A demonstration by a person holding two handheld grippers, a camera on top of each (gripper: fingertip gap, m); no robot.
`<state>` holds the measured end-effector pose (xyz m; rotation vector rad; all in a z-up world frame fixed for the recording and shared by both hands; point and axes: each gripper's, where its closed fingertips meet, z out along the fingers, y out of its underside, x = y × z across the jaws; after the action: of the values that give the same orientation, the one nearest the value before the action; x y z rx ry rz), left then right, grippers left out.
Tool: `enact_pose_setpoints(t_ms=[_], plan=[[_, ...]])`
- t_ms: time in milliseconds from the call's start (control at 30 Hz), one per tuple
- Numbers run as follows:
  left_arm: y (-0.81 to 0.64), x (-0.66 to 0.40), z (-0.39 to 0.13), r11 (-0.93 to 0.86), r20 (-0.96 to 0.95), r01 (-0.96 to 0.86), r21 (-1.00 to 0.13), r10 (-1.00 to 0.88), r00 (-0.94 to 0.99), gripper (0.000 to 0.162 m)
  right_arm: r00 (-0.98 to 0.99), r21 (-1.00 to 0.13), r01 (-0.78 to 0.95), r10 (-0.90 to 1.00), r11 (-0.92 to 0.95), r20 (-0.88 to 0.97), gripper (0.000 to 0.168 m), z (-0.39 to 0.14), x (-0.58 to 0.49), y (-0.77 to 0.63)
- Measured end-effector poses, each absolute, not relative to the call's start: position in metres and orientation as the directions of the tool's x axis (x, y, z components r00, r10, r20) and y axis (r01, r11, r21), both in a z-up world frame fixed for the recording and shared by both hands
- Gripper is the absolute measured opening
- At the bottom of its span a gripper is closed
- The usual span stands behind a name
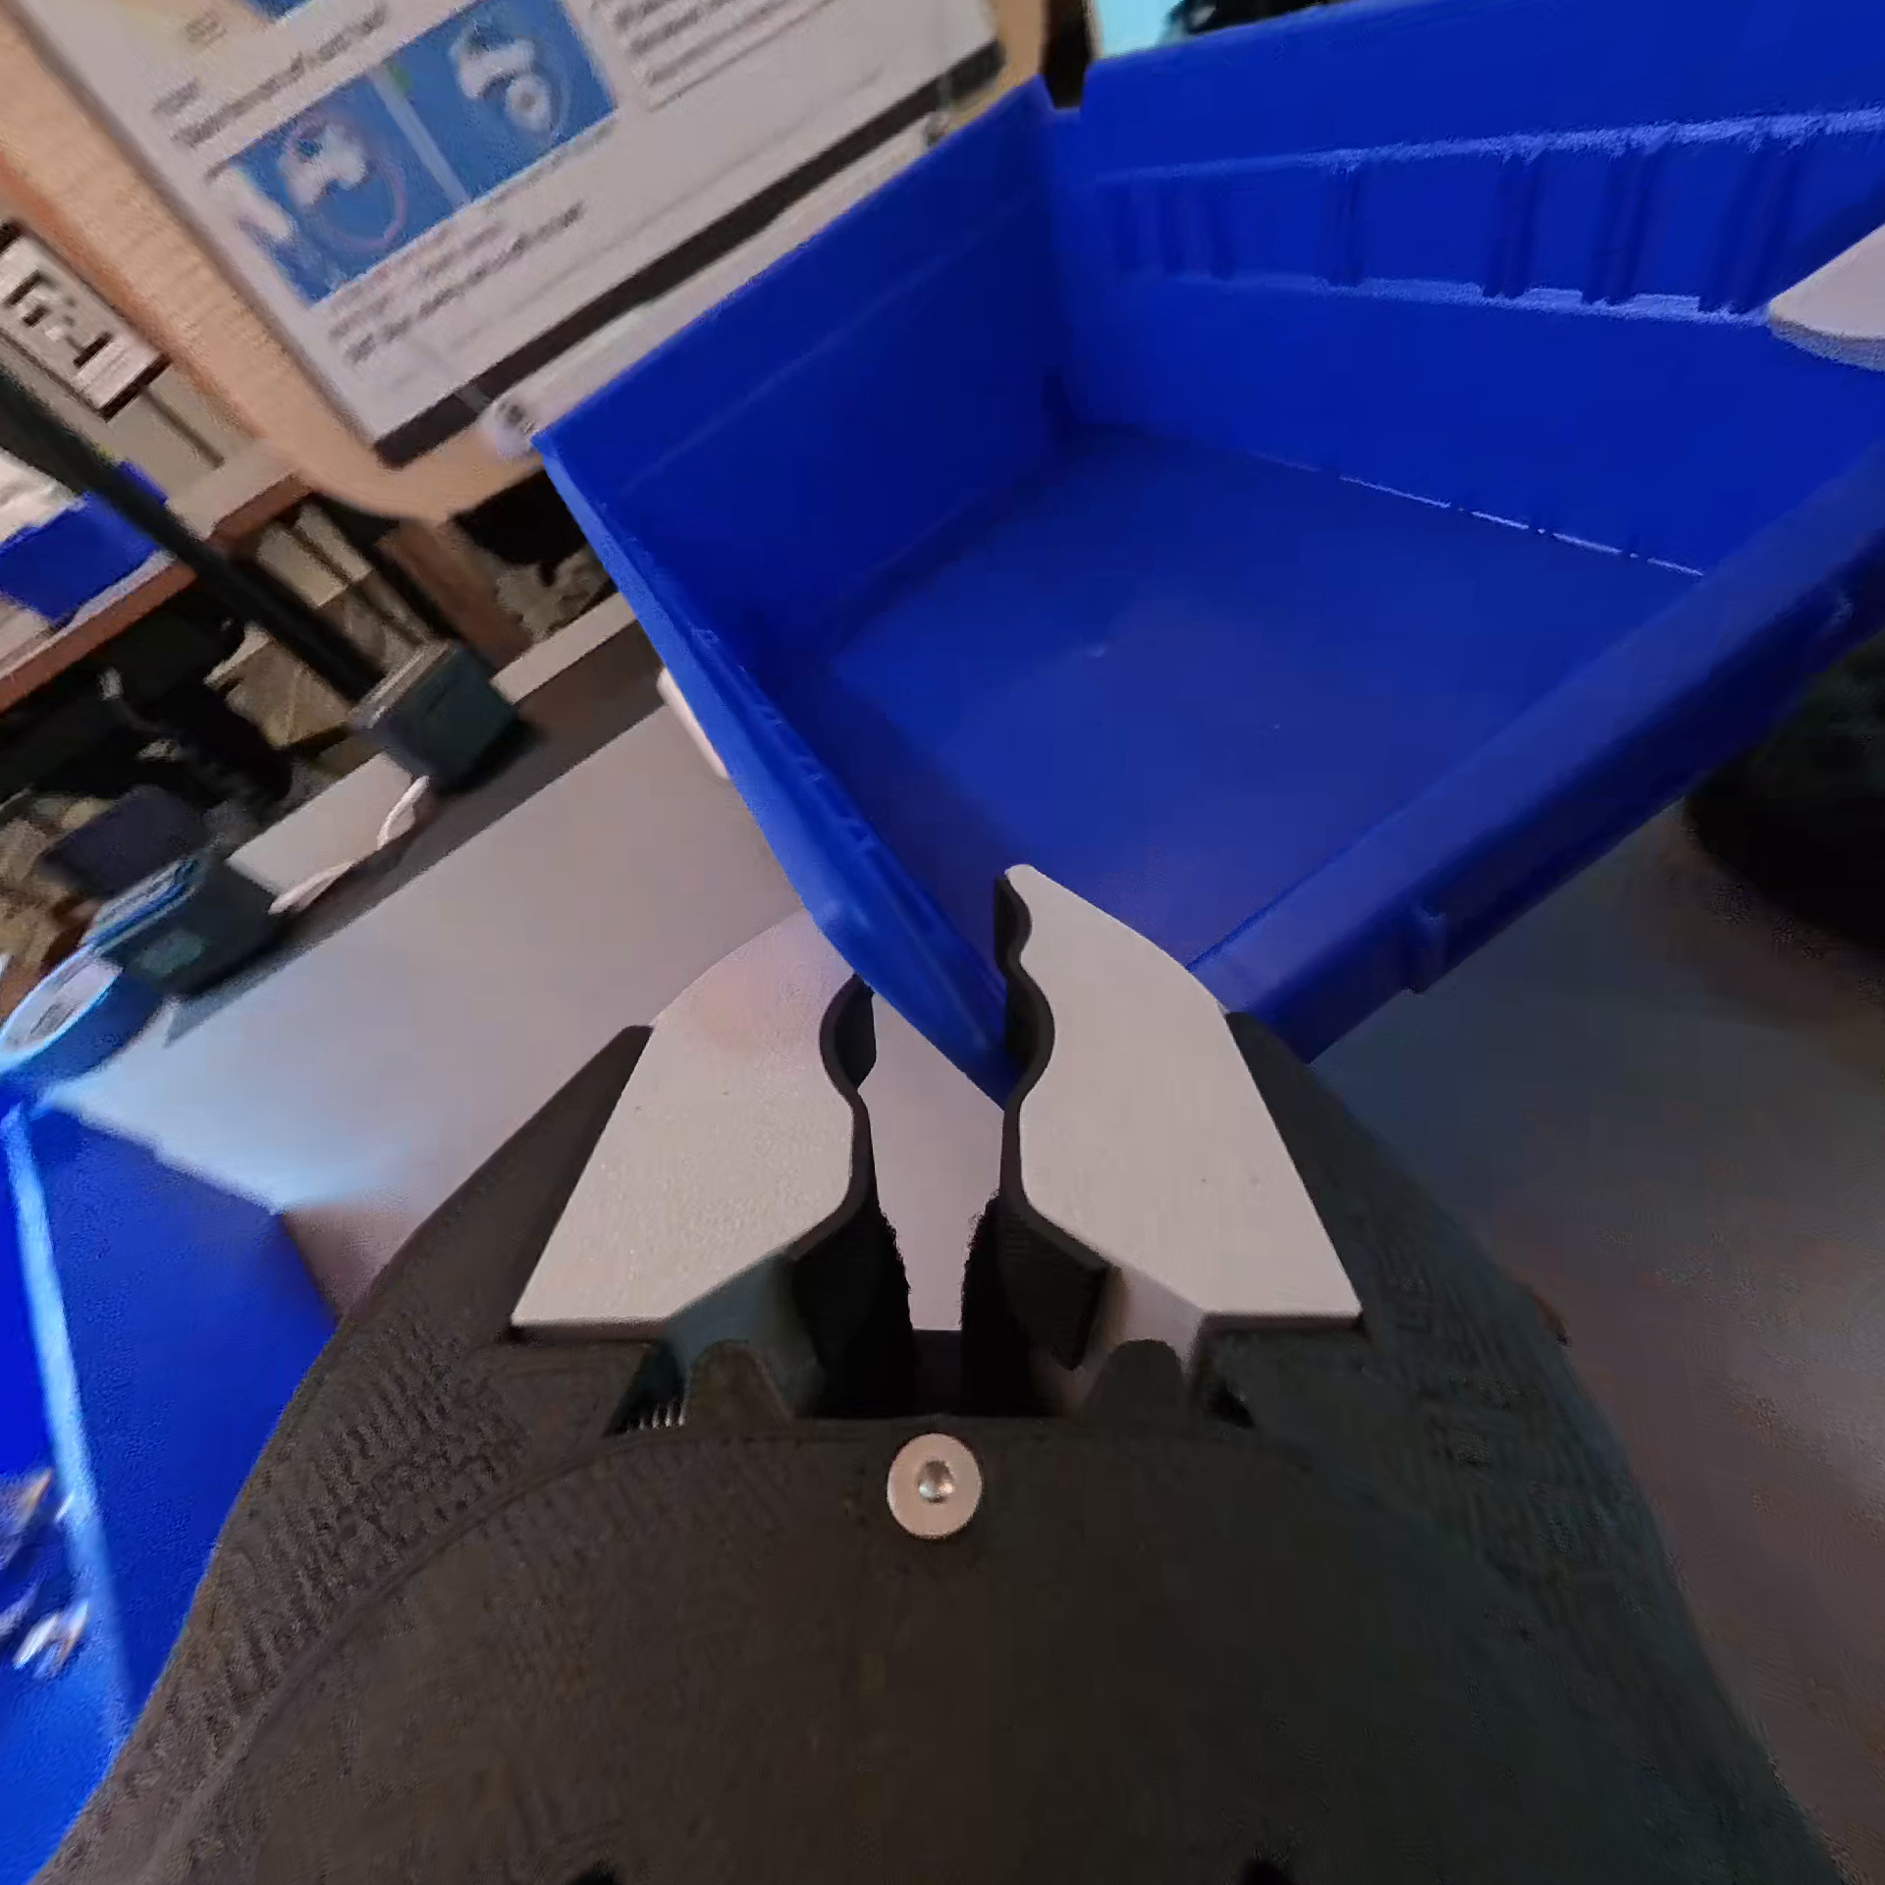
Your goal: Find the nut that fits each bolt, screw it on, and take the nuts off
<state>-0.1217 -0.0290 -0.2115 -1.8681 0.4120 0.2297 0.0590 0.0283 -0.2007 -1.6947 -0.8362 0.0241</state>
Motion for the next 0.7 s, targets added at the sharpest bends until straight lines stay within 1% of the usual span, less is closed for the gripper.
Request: enact_pose_setpoints(t_ms=[133, 267, 367, 500, 700], plan=[[0.004, -0.069, -0.210, -0.248, -0.332, -0.418, -0.874, -0.325, 0.886, 0.022, 0.793, -0.845, 0.522, 0.430, -0.118, 0.430, 0.009, -0.190, 0.117, 0.038], [0.039, -0.015, -0.215, -0.214, -0.338, -0.466, -0.859, -0.448, 0.828, 0.023, 0.844, -0.849, 0.493, 0.342, -0.189, 0.414, 0.009, -0.195, 0.172, 0.056], [0.067, 0.023, -0.216, -0.180, -0.367, -0.506, -0.844, -0.496, 0.787, 0.023, 0.871, -0.855, 0.470, 0.275, -0.220, 0.408, 0.009, -0.204, 0.212, 0.073], [0.103, 0.078, -0.215, -0.105, -0.426, -0.552, -0.827, -0.524, 0.738, 0.023, 0.913, -0.888, 0.396, 0.199, -0.232, 0.356, 0.009, -0.216, 0.268, 0.094], [0.131, 0.146, -0.230, -0.036, -0.433, -0.553, -0.833, -0.580, 0.690, 0.022, 0.939, -0.903, 0.342, 0.071, -0.261, 0.335, 0.009, -0.230, 0.334, 0.103]])
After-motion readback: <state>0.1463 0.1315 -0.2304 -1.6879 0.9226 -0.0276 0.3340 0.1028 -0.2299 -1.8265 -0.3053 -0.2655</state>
